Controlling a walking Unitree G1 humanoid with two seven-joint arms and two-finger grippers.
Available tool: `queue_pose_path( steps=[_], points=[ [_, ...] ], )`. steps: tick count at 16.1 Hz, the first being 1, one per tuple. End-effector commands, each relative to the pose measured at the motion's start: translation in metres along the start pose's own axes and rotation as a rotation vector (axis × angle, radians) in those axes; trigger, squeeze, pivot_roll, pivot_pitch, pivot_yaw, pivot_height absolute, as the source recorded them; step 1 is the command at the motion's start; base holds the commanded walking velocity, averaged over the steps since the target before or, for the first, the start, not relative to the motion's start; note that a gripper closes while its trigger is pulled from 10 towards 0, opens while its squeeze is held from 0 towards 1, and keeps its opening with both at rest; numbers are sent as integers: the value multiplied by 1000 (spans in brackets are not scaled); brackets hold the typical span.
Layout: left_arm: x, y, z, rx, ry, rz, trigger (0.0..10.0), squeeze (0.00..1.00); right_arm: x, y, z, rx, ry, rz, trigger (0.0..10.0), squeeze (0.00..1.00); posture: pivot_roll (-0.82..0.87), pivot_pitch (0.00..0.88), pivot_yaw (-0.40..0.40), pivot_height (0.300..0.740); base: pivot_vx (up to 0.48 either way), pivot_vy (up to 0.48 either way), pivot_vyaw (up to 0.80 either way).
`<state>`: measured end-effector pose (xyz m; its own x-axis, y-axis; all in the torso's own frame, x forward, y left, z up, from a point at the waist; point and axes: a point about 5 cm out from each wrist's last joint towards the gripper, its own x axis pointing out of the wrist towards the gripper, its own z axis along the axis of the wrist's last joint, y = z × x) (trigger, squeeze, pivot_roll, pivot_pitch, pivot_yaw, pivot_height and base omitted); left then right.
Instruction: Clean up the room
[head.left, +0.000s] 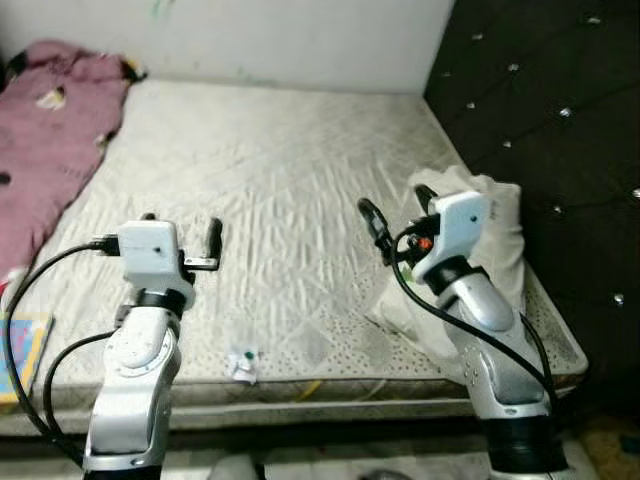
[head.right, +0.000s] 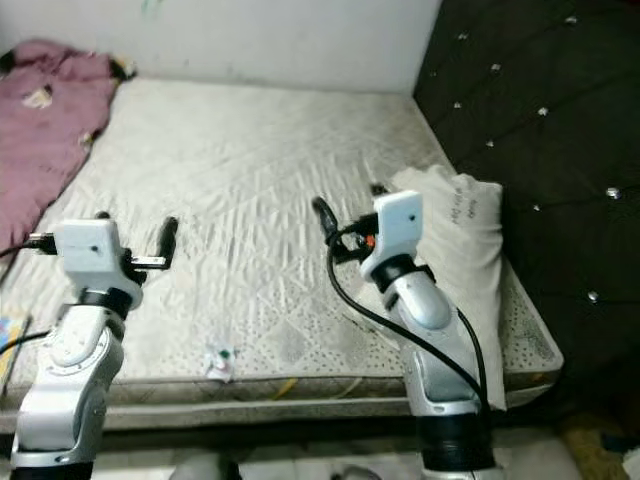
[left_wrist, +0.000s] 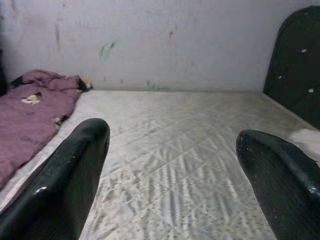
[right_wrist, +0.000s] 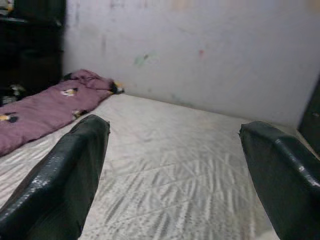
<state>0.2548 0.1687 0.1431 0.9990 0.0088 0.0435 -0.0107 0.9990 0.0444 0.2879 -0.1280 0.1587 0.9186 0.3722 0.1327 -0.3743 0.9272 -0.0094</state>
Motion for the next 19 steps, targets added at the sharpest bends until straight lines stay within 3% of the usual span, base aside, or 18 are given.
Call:
queue_pose_path(
  steps=[1, 7, 9, 12, 16, 19],
  points=[
    [1, -8, 0, -16, 4, -34, 10000, 0, -4, -8, -1, -13, 9, -22, 10000, 0, 41, 0, -71, 740, 0, 480, 0],
    [3, -6, 2, -22, 8, 1, 10000, 0, -3, -7, -3, -8, 16, -20, 10000, 0, 38, 0, -68, 740, 0, 469, 296],
    [5, -7, 2, -9, -5, 6, 10000, 0, -1, -8, -4, -12, 16, -20, 10000, 0, 33, 0, -62, 740, 0, 0, 400],
    [24, -6, 15, 16, -76, 37, 10000, 0, 12, -12, -2, -23, -10, -48, 10000, 0, 31, 0, -43, 740, 0, 0, 648],
    [41, -4, 27, -4, -113, 60, 10000, 0, 24, -17, 2, -13, -47, -86, 10000, 0, 35, 0, -26, 740, 0, 0, 0],
    [47, -17, 36, -10, -145, 42, 10000, 0, 36, -11, 14, -13, -103, -64, 10000, 0, 56, 0, -31, 740, 0, 0, 0]
  ],
)
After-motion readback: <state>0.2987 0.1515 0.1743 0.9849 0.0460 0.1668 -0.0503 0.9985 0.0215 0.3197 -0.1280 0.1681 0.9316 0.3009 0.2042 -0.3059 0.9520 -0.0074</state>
